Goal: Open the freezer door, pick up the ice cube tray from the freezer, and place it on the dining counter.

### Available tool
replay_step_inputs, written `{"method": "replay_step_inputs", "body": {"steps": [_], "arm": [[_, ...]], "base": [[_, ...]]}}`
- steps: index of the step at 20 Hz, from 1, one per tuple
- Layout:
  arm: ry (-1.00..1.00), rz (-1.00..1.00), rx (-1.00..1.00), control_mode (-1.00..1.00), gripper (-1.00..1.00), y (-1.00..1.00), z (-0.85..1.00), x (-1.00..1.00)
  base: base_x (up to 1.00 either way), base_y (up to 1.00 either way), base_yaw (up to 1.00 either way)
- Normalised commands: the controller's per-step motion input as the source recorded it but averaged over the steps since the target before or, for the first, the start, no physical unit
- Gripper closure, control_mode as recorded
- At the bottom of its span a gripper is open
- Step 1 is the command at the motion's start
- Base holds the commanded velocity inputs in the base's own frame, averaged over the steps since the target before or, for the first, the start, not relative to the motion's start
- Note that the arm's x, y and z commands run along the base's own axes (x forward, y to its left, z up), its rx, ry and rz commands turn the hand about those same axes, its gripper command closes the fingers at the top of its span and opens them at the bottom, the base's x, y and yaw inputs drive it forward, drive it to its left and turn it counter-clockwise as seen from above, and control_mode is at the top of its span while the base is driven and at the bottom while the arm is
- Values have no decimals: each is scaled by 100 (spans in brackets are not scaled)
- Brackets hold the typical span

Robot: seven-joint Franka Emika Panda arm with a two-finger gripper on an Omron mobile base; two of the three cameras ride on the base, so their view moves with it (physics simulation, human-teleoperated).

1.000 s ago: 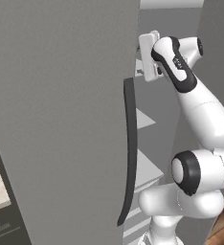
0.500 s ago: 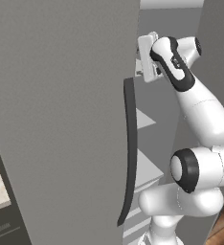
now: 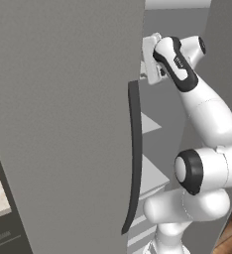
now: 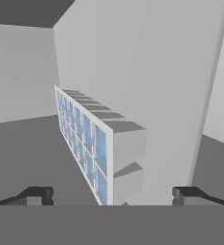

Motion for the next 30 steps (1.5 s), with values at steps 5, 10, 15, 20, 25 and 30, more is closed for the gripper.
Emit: {"method": "replay_step_inputs", "body": {"steps": [5, 10, 15, 20, 25, 30], "arm": [[1, 0, -3, -100, -100, 0, -1, 16], [1, 0, -3, -100, -100, 0, -5, 18], [1, 0, -2, -100, -100, 0, -5, 17], [0, 0, 0, -100, -100, 0, -3, 13], [1, 0, 0, -100, -100, 0, -2, 11], [3, 0, 0, -100, -100, 5, -3, 9]], "base": [[0, 0, 0], [0, 0, 0], [0, 0, 0], [0, 0, 0], [0, 0, 0], [0, 0, 0]]}}
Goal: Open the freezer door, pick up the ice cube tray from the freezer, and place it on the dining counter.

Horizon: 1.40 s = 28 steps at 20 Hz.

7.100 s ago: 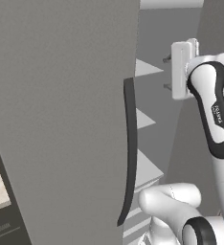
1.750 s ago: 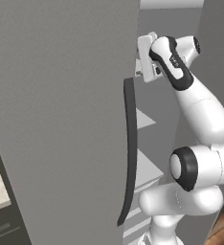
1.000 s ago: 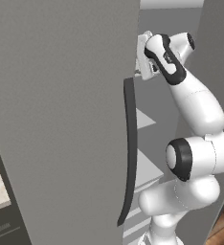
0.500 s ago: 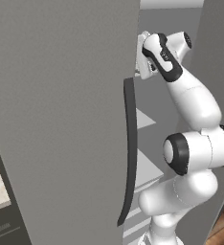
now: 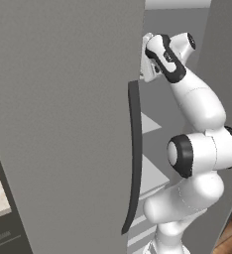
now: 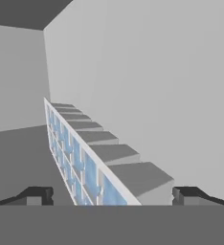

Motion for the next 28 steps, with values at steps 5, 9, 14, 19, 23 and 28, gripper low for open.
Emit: {"method": "replay_step_inputs", "body": {"steps": [5, 9, 14, 19, 23, 28], "arm": [[4, 0, 0, -100, -100, 5, 0, 8], [5, 0, 0, -100, -100, 3, 0, 14], [3, 0, 0, -100, -100, 1, -1, 19], [1, 0, 0, -100, -100, 4, -4, 20], [0, 0, -1, -100, -100, 8, -2, 21], [3, 0, 0, -100, -100, 7, 0, 7]], "base": [[0, 0, 0], [0, 0, 0], [0, 0, 0], [0, 0, 0], [0, 0, 0], [0, 0, 0]]}}
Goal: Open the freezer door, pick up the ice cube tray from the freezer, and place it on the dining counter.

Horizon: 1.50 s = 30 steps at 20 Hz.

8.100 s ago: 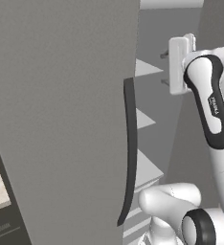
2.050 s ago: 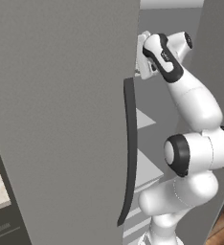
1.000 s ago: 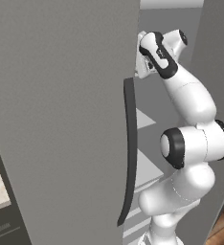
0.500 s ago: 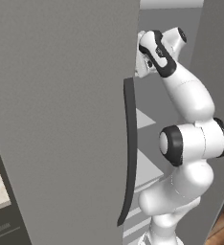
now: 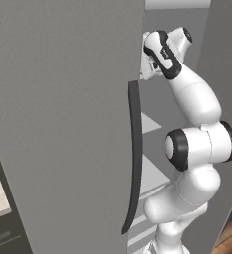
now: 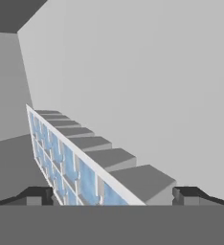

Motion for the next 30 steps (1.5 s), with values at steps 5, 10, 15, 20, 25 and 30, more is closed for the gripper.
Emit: {"method": "replay_step_inputs", "body": {"steps": [5, 10, 15, 20, 25, 30], "arm": [[0, 0, 0, -100, -100, 2, 0, 0], [0, 0, 0, -100, -100, 0, 0, 0], [0, 0, 0, -100, -100, 0, 0, 0], [0, 0, 0, -100, -100, 0, 0, 0], [0, 0, 0, -100, 100, 0, 0, 0], [0, 0, 0, -100, 100, 0, 0, 0]], "base": [[0, 0, 0], [0, 0, 0], [0, 0, 0], [0, 0, 0], [0, 0, 0], [0, 0, 0]]}}
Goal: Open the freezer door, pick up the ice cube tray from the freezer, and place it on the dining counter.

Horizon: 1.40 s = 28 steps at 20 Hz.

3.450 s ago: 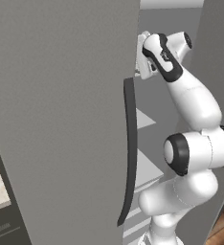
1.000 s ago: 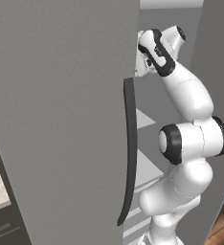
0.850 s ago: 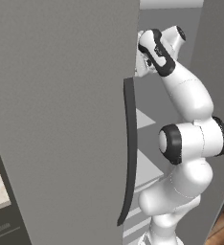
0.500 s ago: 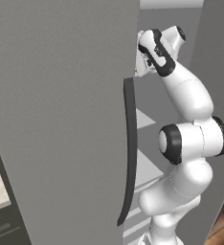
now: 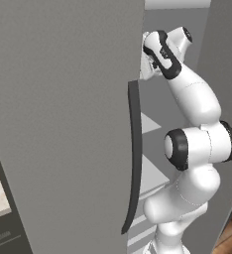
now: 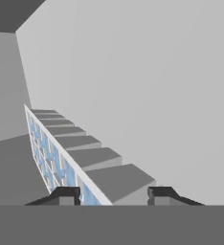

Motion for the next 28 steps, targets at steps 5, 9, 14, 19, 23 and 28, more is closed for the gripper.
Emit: {"method": "replay_step_inputs", "body": {"steps": [5, 9, 14, 19, 23, 28], "arm": [[0, 0, 0, -100, 100, 0, 0, 0], [0, 0, 0, -100, 100, 0, 0, 0], [0, 0, 0, -100, 100, 0, 0, 0], [-2, 0, 0, -100, 100, 0, 0, 0], [-8, 0, 0, -100, 100, 0, 6, -1], [-4, 0, 0, -100, 100, 0, 4, 0]], "base": [[0, 0, 0], [0, 0, 0], [0, 0, 0], [0, 0, 0], [0, 0, 0], [0, 0, 0]]}}
